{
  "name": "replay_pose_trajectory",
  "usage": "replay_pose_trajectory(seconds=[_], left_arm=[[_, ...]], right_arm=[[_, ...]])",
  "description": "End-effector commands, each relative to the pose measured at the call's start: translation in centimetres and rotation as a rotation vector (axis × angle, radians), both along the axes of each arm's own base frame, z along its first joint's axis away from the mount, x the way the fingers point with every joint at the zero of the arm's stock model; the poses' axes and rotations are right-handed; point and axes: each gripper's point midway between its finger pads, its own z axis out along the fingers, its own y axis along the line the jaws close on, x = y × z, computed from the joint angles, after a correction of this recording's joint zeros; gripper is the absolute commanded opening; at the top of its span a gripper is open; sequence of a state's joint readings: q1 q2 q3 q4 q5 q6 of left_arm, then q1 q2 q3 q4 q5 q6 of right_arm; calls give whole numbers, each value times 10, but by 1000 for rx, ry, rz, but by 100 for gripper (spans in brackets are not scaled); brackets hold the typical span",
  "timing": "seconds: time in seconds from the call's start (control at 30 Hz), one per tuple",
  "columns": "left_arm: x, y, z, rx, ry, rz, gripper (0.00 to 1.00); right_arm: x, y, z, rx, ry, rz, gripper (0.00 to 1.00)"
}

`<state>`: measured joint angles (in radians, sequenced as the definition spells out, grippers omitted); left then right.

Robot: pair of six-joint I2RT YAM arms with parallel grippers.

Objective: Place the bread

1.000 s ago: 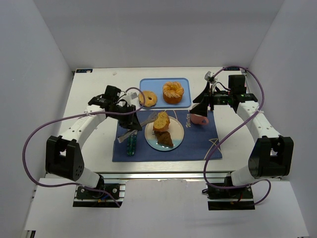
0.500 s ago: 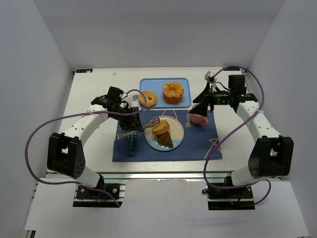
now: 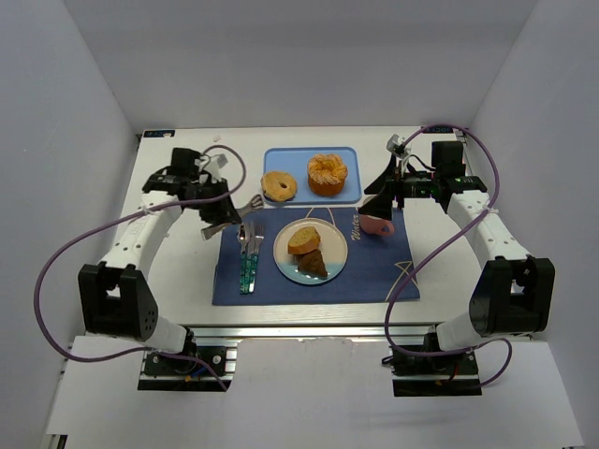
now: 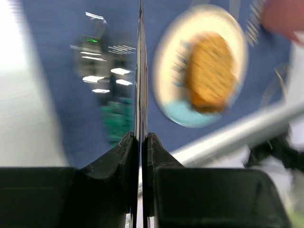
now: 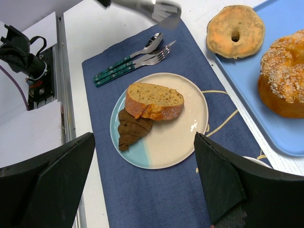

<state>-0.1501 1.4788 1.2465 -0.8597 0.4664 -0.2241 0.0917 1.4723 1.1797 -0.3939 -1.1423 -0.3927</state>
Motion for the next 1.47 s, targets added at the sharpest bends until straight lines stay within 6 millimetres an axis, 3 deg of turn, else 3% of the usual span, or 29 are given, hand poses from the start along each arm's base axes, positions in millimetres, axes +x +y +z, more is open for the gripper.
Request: replay_pose_trajectory(seconds=[0.0,0.17,0.23,0.3,0.33,0.4,0.53,0.73,0.83,0.87,1.0,1.13,1.2,1.23,1.3,1.43], left_arm=[[17,51,27,132,-138,148,17],[26,115,5,403,-211,300,20],[19,145,-20,564,-195,315,27],[26,161,-34,648,-227,299,31],[18,170,-52,701,-202,275,36],[28,185,-64,727,-247,292,40],[21,196,-103,705,-247,305,46],[28,200,-135,705,-166,274,59],[33,207,-136,721,-129,285,63],[38,210,-130,721,-140,302,65],[45,223,-101,724,-190,422,97],[47,222,-53,648,-296,526,98],[47,215,-35,596,-333,556,98],[45,208,-29,556,-337,549,98],[42,194,-2,454,-396,583,98],[34,145,37,190,-512,506,96]], right_arm=[[-3,1,14,25,-34,20,89],[-4,0,12,21,-34,21,89],[-3,0,11,10,-50,23,89],[-3,-1,13,0,-57,22,89],[-3,-1,13,-5,-69,25,89],[-3,-2,13,-12,-70,22,89],[-5,-2,14,-11,-64,25,89],[-5,-3,14,-15,-58,18,89],[-3,-4,13,-22,-58,12,89],[-3,-4,13,-26,-59,9,89],[-2,-7,9,-54,-55,-12,89],[8,-14,2,-105,15,-119,89],[34,-29,-4,-166,42,-295,89],[42,-33,-4,-163,112,-387,89],[58,-44,-3,-199,80,-470,89],[73,-44,4,-166,30,-488,89]])
